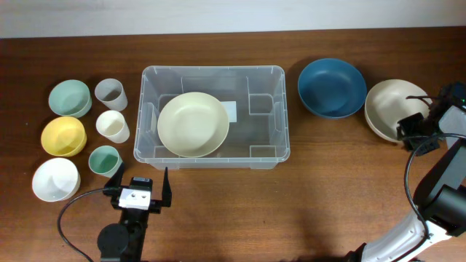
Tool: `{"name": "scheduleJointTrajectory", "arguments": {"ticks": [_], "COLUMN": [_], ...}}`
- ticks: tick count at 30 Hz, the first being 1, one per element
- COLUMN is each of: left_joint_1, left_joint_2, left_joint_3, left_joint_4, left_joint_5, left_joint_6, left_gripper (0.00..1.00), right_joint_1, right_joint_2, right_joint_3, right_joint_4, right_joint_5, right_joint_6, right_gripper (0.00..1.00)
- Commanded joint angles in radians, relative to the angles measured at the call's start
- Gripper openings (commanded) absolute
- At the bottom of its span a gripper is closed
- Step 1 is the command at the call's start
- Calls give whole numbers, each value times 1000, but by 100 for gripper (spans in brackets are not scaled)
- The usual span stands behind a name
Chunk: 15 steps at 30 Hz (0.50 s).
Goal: Pack container
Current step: 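Lift the cream bowl and stack it onto the beige bowl in the bin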
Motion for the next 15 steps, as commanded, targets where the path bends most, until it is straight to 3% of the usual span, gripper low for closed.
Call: {"name": "scheduleJointTrajectory", "arguments": {"ticks": [1,9,12,15], "left_joint_1": [7,7,7,7], "left_joint_2": [0,0,0,0], "left_joint_3": [-3,-3,-3,-3], "left_joint_4": [-5,-5,-5,-5], "left_joint_5": [8,8,8,8], "left_joint_6": [16,16,16,16], "left_gripper": [100,100,100,100], "right_joint_1": [-22,-159,-220,-290], "right_joint_2": [-10,-15,-28,-55], "right_joint_3": [-7,44,85,140], "right_joint_4": [-7,-61,-64,-69], "right_joint_5": [18,-78,-249,-568], "right_joint_6": [29,16,-84,-201], "right_gripper": [4,4,4,4]}}
